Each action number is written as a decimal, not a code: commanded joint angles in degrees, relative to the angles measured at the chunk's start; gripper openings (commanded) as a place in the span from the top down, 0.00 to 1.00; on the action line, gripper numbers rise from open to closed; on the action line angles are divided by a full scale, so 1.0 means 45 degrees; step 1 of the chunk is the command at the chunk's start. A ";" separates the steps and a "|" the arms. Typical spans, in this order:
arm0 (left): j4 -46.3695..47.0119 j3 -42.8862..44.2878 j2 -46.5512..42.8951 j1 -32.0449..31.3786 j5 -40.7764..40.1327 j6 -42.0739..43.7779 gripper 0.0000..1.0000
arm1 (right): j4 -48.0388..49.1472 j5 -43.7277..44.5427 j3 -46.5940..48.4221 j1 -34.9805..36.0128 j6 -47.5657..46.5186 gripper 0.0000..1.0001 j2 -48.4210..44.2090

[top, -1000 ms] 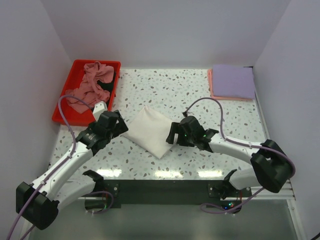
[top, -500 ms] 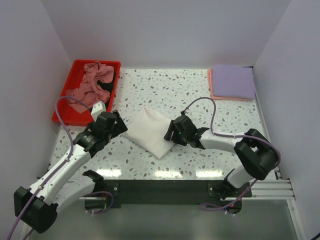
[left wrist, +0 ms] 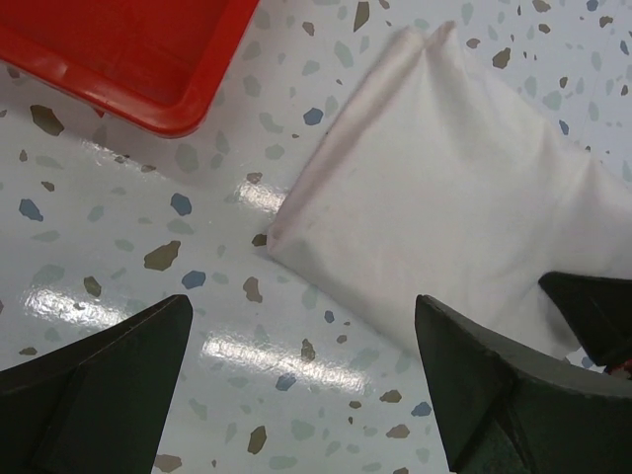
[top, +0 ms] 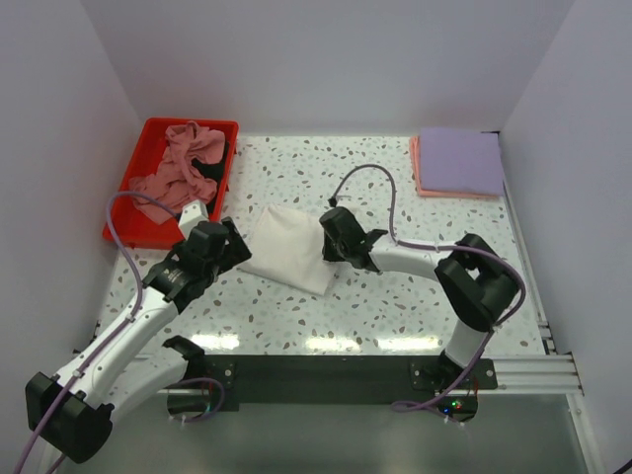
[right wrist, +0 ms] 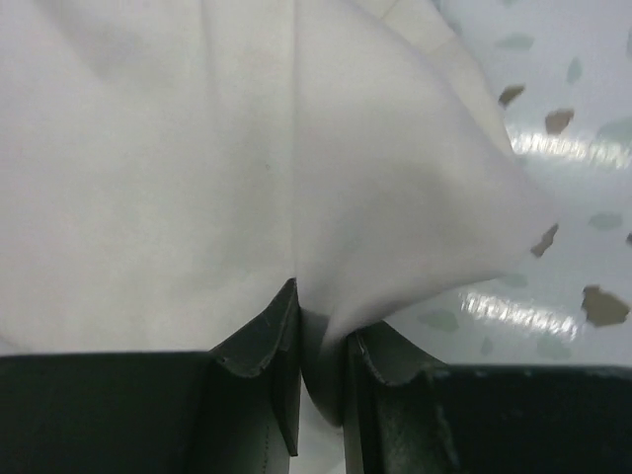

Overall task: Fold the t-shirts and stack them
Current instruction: Neatly place the folded tshirt to the corner

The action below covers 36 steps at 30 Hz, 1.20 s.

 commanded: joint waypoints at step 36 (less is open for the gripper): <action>-0.0723 0.1754 0.0632 0.0038 -0.1876 -0.0368 0.00 | 0.1160 0.4432 0.9167 -0.7282 -1.4459 1.00 0.3998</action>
